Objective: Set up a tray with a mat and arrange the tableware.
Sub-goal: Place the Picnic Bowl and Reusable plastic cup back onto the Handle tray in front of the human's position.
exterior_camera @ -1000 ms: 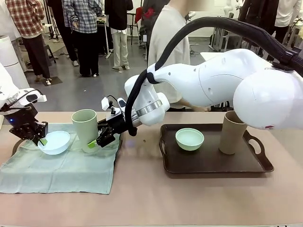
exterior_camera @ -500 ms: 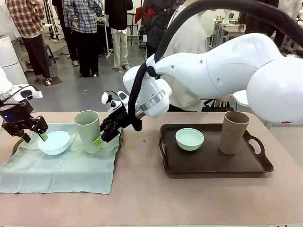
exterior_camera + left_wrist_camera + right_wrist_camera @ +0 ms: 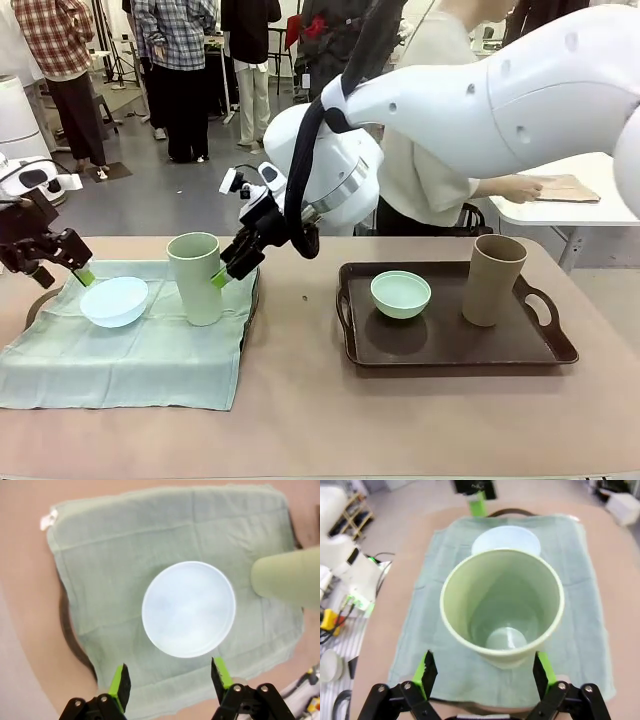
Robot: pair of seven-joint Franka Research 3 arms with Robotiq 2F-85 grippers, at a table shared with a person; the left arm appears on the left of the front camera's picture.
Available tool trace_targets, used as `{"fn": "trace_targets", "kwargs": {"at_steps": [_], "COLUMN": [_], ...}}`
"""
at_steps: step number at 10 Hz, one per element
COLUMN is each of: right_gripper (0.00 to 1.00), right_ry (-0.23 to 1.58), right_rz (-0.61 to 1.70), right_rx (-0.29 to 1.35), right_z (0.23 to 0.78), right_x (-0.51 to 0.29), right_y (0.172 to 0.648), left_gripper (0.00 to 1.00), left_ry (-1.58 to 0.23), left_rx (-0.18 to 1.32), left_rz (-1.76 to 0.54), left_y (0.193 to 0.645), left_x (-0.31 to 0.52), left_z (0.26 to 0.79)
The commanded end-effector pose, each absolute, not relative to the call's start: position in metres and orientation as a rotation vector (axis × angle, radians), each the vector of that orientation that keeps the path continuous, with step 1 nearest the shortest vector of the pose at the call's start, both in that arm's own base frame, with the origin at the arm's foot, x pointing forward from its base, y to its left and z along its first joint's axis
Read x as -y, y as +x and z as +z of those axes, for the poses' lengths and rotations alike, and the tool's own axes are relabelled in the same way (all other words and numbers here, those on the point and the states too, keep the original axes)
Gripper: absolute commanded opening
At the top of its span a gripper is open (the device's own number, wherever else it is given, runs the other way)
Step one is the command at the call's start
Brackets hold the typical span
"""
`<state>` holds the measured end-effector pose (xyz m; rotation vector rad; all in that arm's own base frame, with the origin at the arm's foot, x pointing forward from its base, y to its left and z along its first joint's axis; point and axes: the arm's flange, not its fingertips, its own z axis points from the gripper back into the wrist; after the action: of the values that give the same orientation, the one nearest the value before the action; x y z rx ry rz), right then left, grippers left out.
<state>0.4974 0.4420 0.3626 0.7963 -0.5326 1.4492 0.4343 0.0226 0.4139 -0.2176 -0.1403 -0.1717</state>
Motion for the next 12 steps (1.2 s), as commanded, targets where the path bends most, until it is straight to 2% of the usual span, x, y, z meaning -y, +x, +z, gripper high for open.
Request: {"fn": "trace_targets", "kwargs": {"at_steps": [1, 2, 4, 6, 12], "right_gripper": [1.0, 1.0, 1.0, 1.0, 1.0], "right_ry": [0.716, 0.7, 0.626, 0.537, 0.179], "right_rz": [1.334, 1.306, 1.132, 0.996, 0.531], "right_rx": [0.534, 0.53, 0.313, 0.169, 0.049], "right_z": [0.37, 0.373, 0.387, 0.421, 0.539], "right_x": [-0.421, -0.416, -0.413, -0.406, -0.367], "right_y": [0.481, 0.478, 0.463, 0.445, 0.393], "left_gripper": [0.85, 0.85, 0.85, 0.85, 0.85], "left_ry": [-0.246, -0.242, -0.174, -0.13, -0.045], "left_rx": [0.171, 0.175, 0.174, 0.188, 0.169], "left_rz": [-0.239, -0.256, -0.274, -0.276, -0.227], "left_y": [0.415, 0.412, 0.396, 0.391, 0.401], "left_x": [-0.022, -0.02, -0.014, 0.006, 0.077], "left_z": [0.421, 0.424, 0.45, 0.489, 0.525]}}
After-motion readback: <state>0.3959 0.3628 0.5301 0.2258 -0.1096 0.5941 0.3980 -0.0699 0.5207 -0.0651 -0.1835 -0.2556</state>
